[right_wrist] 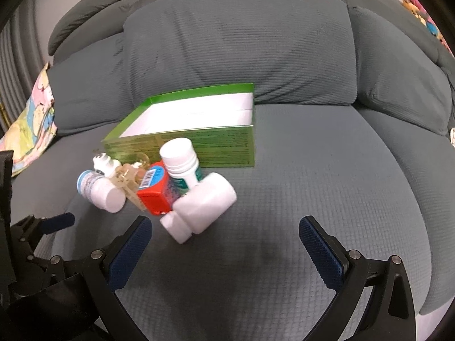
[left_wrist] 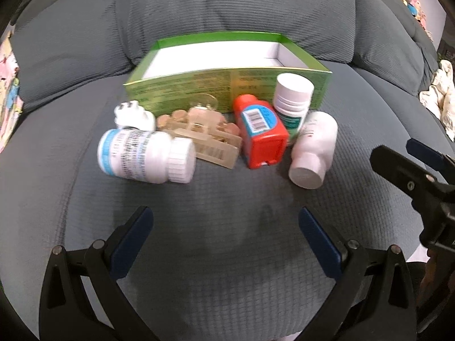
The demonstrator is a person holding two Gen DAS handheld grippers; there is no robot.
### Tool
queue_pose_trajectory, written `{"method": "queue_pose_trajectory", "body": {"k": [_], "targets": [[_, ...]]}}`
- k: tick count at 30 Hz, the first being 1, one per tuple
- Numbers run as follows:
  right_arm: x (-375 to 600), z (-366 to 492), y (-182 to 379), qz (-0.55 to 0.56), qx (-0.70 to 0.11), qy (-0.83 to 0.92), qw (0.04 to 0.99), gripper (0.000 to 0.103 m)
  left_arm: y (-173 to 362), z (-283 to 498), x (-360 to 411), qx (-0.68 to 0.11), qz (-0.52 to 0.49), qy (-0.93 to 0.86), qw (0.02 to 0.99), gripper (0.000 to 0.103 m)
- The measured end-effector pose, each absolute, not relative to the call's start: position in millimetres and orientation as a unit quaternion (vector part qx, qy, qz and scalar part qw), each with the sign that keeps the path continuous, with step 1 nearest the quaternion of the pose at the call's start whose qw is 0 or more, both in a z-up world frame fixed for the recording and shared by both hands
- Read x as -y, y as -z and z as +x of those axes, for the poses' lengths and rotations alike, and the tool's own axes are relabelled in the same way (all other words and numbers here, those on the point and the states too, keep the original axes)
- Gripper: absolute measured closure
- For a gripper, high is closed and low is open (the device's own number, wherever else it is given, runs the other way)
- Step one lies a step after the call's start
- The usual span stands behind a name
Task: Organize rigid objects
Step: 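Move the right tool toward the large white bottle beside the red bottle, then grasp the large white bottle with the right tool and lift it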
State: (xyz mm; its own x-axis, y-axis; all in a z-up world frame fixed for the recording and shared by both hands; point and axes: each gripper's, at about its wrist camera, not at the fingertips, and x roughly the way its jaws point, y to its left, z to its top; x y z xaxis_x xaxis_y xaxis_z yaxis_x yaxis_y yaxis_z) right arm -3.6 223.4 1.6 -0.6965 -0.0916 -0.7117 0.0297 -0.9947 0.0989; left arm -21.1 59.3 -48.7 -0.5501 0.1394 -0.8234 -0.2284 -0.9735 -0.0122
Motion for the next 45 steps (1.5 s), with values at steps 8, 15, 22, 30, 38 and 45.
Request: {"method": "queue_pose_trajectory", "body": {"k": [8, 15, 22, 30, 38, 45], "targets": [[-230.3, -12.9, 3.9, 0.397, 0.048, 0.915, 0.048, 0.0, 55.9, -31.4, -68.3, -0.025, -0.476, -0.868, 0.14, 0.001], [-239.9, -28.5, 10.2, 0.411, 0.096, 0.901, 0.095, 0.0, 61.0, -43.2, -70.6, 0.004, -0.48, -0.86, 0.175, 0.001], [-250.5, -50.7, 25.8, 0.444, 0.146, 0.873, 0.142, 0.009, 59.0, -51.1, -85.0, 0.018, -0.468, -0.855, 0.221, 0.014], [-245.0, -80.5, 48.9, 0.483, 0.178, 0.84, 0.172, 0.024, 66.8, -65.4, -107.9, 0.012, -0.468, -0.847, 0.252, 0.03], [-237.9, -93.9, 61.0, 0.495, 0.194, 0.825, 0.193, 0.037, 69.7, -71.2, -122.7, -0.01, -0.463, -0.846, 0.264, 0.059], [-237.7, -96.2, 62.9, 0.489, 0.206, 0.823, 0.202, 0.047, 72.8, -70.5, -127.2, -0.021, -0.467, -0.842, 0.268, 0.064]]}}
